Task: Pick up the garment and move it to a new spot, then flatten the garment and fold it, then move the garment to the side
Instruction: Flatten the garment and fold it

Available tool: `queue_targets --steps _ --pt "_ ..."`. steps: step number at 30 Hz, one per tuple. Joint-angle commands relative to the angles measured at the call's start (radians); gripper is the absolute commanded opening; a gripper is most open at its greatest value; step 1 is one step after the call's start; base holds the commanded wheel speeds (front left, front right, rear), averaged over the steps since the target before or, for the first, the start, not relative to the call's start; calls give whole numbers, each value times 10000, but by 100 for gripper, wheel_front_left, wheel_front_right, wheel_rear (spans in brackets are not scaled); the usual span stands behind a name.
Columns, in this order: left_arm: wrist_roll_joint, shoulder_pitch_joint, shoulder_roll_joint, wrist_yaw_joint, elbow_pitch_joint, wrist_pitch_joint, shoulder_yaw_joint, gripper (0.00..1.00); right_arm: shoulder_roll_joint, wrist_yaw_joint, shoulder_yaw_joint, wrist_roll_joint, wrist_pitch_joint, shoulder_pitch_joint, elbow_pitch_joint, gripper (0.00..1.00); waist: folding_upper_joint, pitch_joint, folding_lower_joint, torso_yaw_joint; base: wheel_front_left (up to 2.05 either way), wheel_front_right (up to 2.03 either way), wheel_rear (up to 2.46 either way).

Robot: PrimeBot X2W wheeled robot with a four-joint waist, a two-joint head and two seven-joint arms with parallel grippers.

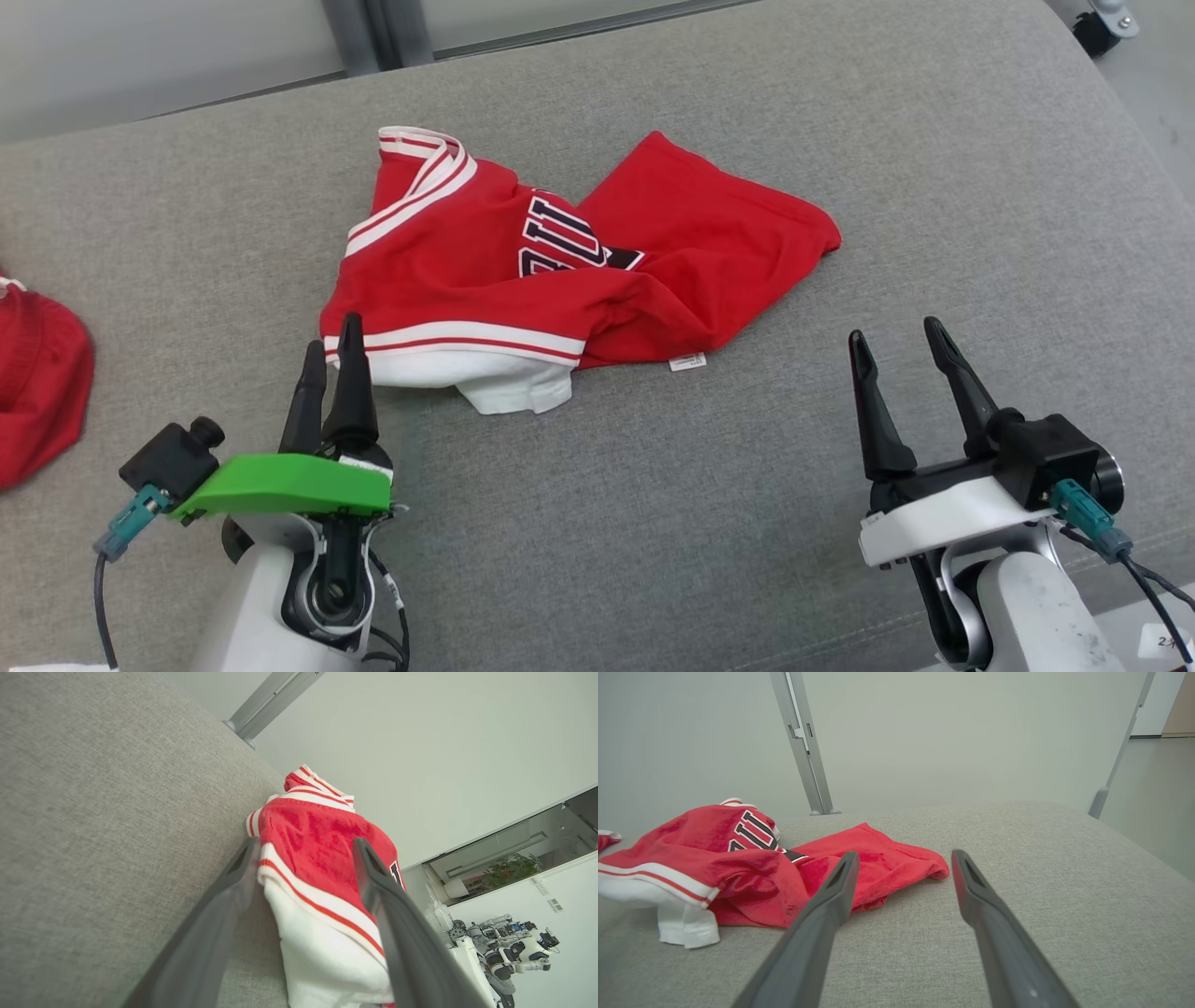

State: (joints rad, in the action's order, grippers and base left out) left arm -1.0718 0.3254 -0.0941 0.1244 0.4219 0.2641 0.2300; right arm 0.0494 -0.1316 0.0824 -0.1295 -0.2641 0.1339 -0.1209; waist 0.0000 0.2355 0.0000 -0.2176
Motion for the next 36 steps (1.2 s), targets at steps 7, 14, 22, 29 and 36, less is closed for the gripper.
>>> queue_targets --steps 7,14,22,29,36 --pt "3306 -1201 189 67 -1499 1 -660 100 17 18 65 146 -5 -164 -58 100 0 -212 0 405 0 0 0" --pt "5523 -1941 294 69 -994 3 307 100 15 18 29 287 -5 -159 -67 100 0 -217 0 561 0 0 0" --pt "6252 -244 370 -1 1296 3 1045 100 15 18 231 398 -5 188 -38 100 0 114 0 569 0 0 0" --pt "6819 1042 410 -169 2506 2 1167 100 15 18 223 428 -6 407 -14 100 0 549 0 304 0 0 0" --pt "6714 1487 418 4 3182 -9 1670 29 11 18 133 356 -5 447 30 100 0 818 0 137 0 0 0"
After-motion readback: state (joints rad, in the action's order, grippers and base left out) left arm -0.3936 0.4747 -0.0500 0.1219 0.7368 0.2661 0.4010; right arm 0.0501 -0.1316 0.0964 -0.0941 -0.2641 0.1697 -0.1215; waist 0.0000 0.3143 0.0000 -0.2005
